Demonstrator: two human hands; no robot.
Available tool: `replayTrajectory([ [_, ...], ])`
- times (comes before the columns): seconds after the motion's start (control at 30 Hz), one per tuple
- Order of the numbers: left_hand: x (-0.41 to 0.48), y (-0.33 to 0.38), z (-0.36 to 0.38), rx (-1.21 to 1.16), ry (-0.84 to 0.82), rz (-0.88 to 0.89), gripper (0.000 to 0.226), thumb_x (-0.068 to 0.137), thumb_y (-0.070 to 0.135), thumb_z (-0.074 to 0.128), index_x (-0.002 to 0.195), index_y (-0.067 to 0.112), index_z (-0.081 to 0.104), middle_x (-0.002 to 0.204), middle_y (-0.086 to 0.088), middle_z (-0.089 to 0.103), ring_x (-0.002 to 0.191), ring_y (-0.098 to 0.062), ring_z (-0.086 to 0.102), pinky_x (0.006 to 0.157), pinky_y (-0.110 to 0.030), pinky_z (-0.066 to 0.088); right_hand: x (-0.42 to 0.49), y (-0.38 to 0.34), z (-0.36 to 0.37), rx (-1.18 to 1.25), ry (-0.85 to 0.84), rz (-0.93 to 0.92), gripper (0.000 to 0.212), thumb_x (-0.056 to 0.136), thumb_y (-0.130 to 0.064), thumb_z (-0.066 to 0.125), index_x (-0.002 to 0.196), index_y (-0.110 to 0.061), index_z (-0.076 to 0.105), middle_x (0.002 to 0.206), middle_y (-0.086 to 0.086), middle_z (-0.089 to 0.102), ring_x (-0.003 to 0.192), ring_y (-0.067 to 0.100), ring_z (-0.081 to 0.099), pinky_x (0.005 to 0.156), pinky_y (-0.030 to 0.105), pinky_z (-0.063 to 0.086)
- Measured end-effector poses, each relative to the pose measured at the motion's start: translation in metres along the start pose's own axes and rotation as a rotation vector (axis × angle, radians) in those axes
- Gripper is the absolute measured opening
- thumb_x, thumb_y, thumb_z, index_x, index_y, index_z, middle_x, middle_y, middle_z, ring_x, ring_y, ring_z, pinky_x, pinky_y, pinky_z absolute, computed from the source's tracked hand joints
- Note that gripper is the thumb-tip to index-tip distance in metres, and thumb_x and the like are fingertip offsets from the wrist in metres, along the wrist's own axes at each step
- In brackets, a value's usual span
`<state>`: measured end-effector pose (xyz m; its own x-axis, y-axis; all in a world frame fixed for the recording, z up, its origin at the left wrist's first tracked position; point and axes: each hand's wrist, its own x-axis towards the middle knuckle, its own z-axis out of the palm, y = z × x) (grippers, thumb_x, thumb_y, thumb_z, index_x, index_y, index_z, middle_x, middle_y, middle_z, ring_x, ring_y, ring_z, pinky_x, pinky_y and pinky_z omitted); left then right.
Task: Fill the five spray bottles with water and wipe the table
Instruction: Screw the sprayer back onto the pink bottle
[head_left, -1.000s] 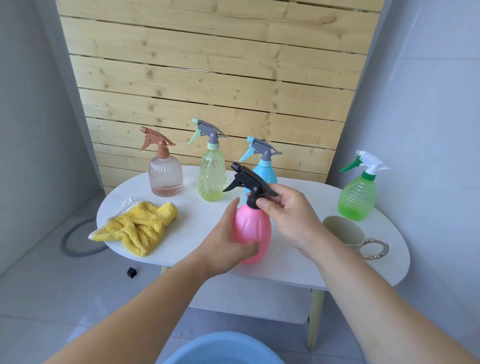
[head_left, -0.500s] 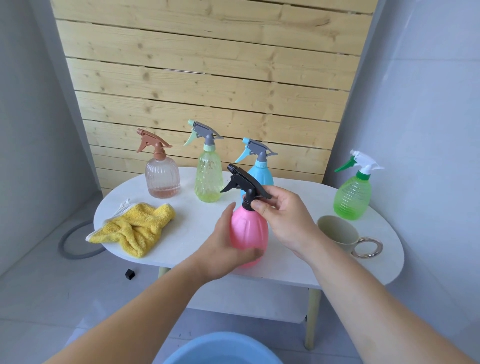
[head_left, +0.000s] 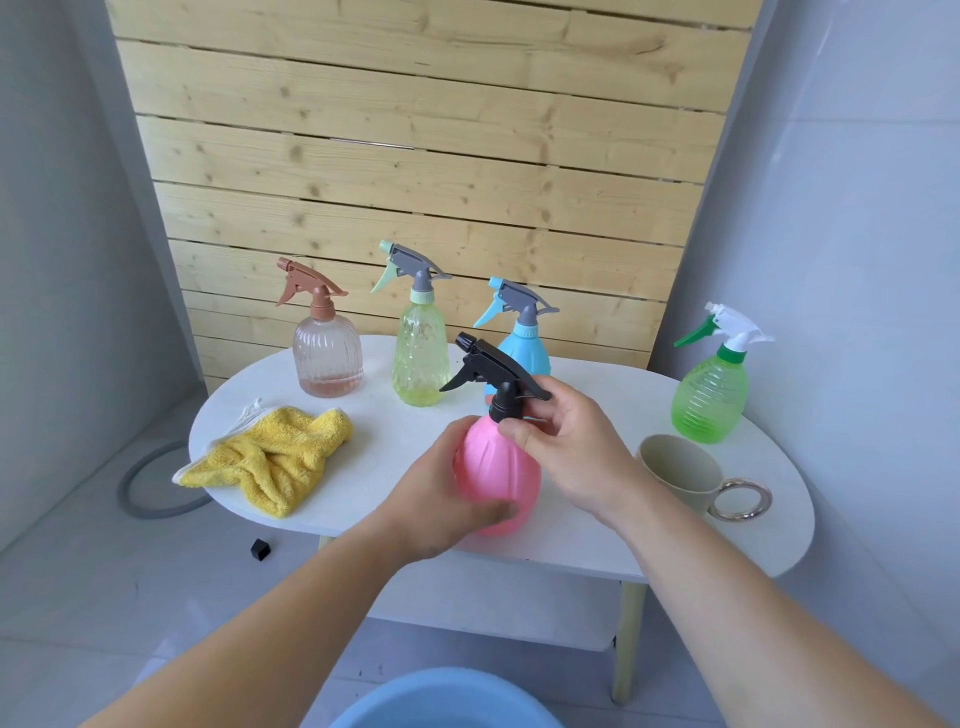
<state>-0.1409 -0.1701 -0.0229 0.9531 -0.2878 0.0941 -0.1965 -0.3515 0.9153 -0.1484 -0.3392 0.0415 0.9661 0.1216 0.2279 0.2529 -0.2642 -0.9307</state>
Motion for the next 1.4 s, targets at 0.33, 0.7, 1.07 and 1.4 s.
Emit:
replayTrajectory([
  [0.33, -0.005, 0.001, 0.008, 0.039, 0.117, 0.040, 0.072, 0.068, 0.033, 0.089, 0.125, 0.044, 0.046, 0.111, 0.020, 0.062, 0.103, 0.000, 0.059, 0.081, -0.025, 0.053, 0.002, -0.001, 0.013, 0.047, 0.124, -0.005, 0.027, 0.086, -0.002, 0.068, 0.099, -0.025, 0.071, 0.096, -0.010, 0.077, 0.098, 0.007, 0.070, 0.099, 0.032, 0.052],
  [0.7, -0.013, -0.005, 0.000, 0.033, -0.009, 0.006, 0.087, 0.070, 0.025, 0.085, 0.139, 0.049, 0.037, 0.118, 0.016, 0.062, 0.107, -0.006, 0.065, 0.087, -0.038, 0.060, -0.005, 0.001, 0.015, -0.040, 0.181, 0.003, 0.027, 0.079, -0.018, 0.078, 0.100, -0.033, 0.070, 0.095, -0.014, 0.074, 0.097, 0.000, 0.066, 0.093, 0.029, 0.052],
  [1.07, 0.032, 0.056, 0.021, -0.049, 0.036, 0.079, 0.089, 0.069, 0.037, 0.088, 0.147, 0.038, 0.045, 0.117, 0.005, 0.071, 0.110, -0.013, 0.066, 0.091, -0.039, 0.059, 0.032, -0.028, -0.060, 0.105, 0.278, 0.006, 0.032, 0.082, -0.010, 0.076, 0.114, -0.009, 0.071, 0.106, 0.001, 0.075, 0.095, 0.009, 0.070, 0.088, 0.024, 0.052],
  [1.4, 0.127, 0.089, 0.084, -0.105, -0.047, -0.036, 0.060, 0.092, 0.018, 0.074, 0.144, 0.027, 0.044, 0.122, -0.005, 0.066, 0.105, -0.023, 0.063, 0.076, -0.028, 0.054, 0.083, -0.001, -0.139, 0.022, 0.370, 0.127, 0.041, 0.079, -0.012, 0.080, 0.117, -0.007, 0.066, 0.109, 0.005, 0.068, 0.095, 0.020, 0.065, 0.085, 0.033, 0.050],
])
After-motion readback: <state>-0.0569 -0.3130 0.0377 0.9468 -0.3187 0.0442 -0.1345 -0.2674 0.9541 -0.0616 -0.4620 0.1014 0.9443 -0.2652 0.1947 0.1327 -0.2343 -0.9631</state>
